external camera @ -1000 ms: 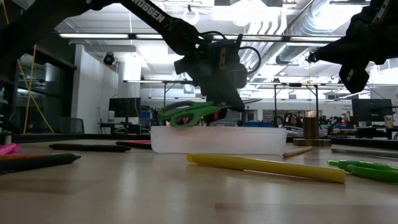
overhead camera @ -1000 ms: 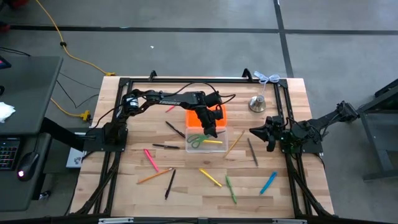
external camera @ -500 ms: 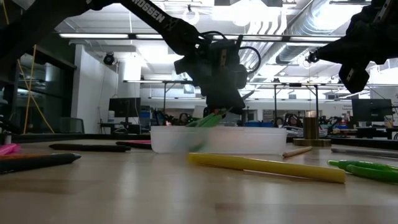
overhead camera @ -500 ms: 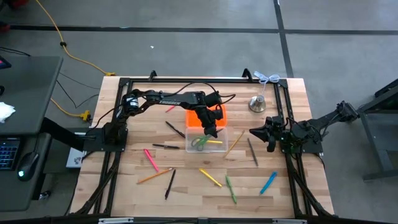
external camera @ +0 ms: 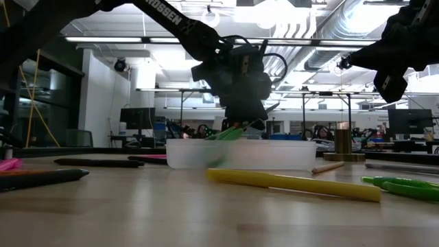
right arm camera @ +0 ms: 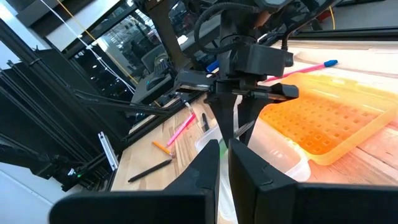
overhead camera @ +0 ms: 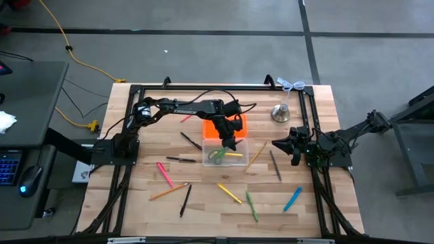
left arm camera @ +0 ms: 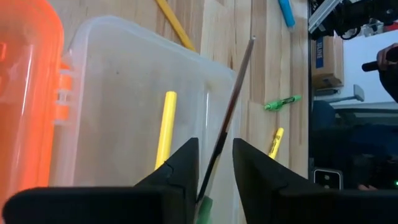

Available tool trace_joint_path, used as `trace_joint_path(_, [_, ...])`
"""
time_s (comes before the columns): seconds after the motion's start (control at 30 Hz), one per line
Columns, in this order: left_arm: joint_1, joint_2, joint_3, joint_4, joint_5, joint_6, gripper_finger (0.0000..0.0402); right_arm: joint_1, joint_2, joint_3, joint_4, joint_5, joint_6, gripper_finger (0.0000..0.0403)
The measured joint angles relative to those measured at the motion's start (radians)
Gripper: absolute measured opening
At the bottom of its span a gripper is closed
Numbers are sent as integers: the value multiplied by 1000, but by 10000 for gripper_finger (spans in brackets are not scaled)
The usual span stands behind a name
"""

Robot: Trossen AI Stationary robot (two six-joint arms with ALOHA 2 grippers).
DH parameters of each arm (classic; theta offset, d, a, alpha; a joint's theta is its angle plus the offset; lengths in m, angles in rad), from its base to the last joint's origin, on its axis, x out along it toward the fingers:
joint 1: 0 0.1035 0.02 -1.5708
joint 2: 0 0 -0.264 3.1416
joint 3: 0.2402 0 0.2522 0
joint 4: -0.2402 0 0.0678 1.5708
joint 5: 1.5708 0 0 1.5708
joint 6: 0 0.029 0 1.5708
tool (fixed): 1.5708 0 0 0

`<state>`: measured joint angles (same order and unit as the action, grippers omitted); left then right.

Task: Pick & place school supplies into a supply box
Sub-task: Put the green scissor into the container

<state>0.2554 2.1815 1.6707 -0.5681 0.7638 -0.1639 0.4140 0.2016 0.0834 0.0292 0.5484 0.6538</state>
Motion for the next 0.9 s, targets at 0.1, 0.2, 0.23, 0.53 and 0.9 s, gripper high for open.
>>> trace_joint_path(0.1, [0,0,0,-9,0,2,146,0,0,0,0,0,0,12])
trace_joint_path(0.2, [0,0,0,-10,0,2,165,0,0,0,0,0,0,12])
trace_joint_path(0.23, [0,0,0,-10,0,2,171,0,0,0,0,0,0,12])
trace_joint_path(0.53, [0,0,0,-8,8,2,229,0,0,0,0,0,0,12])
trace_joint_path(0.9, [0,0,0,-2,48,-26,261,0,0,0,0,1,0,12])
